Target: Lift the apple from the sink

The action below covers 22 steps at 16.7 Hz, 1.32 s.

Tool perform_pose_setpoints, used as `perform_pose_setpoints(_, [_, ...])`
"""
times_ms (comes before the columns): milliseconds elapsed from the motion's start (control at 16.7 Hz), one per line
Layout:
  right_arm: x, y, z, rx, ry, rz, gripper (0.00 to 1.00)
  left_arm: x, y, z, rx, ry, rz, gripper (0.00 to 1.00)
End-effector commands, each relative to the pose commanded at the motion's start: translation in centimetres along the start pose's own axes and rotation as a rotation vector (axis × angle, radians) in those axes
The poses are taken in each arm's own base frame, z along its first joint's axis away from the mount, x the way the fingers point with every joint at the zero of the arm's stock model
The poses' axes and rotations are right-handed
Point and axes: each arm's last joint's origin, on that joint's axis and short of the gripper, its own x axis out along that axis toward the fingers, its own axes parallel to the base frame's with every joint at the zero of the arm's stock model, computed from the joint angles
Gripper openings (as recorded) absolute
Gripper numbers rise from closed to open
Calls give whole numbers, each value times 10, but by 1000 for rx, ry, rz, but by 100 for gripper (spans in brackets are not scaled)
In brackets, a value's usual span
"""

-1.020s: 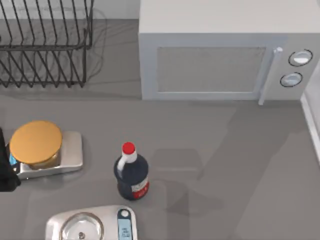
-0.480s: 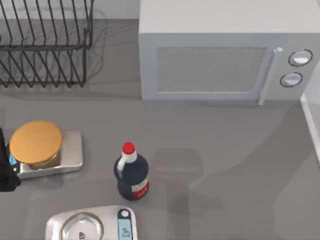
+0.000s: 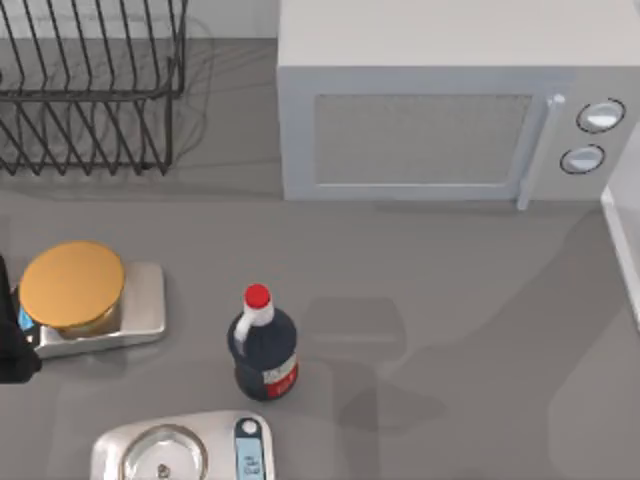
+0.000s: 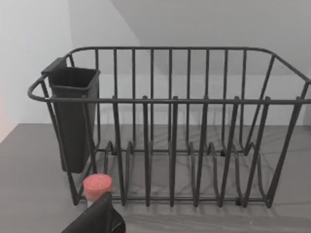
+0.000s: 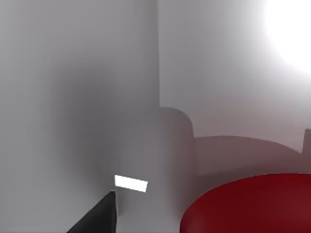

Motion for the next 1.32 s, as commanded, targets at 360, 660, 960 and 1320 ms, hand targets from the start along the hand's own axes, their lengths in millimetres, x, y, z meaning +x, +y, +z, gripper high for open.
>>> perform_pose_setpoints(360, [0, 0, 0, 0, 0, 0, 32, 0, 0, 0, 0, 0, 0, 100])
perform_pose_setpoints(660, [0, 0, 0, 0, 0, 0, 0, 0, 0, 0, 0, 0, 0, 100])
perform_pose_setpoints(960, [0, 0, 0, 0, 0, 0, 0, 0, 0, 0, 0, 0, 0, 100])
perform_pose_setpoints(1320, [-37, -1, 10, 4, -52, 0, 0, 0, 0, 0, 0, 0, 0, 100])
